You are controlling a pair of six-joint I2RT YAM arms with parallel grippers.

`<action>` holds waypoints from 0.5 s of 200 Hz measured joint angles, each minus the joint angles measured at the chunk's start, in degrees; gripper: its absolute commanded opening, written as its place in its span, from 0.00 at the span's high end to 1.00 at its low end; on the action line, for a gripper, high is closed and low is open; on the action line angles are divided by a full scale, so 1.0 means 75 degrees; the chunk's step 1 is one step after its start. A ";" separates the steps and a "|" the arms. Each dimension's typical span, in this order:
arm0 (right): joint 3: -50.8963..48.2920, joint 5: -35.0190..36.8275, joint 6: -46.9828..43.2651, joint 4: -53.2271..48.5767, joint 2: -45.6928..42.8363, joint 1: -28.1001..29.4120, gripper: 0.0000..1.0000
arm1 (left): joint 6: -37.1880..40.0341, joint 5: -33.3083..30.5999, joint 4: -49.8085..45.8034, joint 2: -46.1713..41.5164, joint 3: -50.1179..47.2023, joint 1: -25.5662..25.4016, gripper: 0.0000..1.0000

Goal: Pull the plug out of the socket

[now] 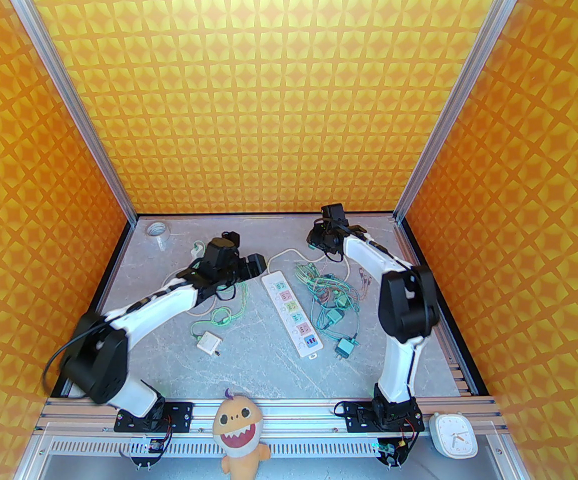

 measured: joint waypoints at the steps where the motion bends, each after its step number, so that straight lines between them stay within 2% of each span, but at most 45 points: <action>1: 0.0029 -0.0017 0.0017 0.0000 0.0052 -0.0015 0.70 | 0.0006 -0.0006 -0.0012 -0.0026 -0.0012 0.0000 0.21; 11: 0.0221 -0.0131 0.0146 0.0000 0.0358 -0.0099 0.70 | 0.0064 -0.0093 -0.0149 -0.0414 -0.0178 0.0000 0.15; 27: 0.0632 -0.0312 0.0312 -0.0029 0.0860 -0.0251 0.69 | 0.0210 -0.0294 -0.0382 -0.1090 -0.0484 0.0000 0.13; 47: 0.1262 -0.0493 0.0402 -0.0146 0.1451 -0.0449 0.68 | 0.0396 -0.0554 -0.0659 -0.1926 -0.0909 0.0000 0.00; 100: 0.1888 -0.0729 0.0554 -0.0437 0.2165 -0.0769 0.64 | 0.0568 -0.1250 -0.1533 -0.3893 -0.1865 0.0000 0.01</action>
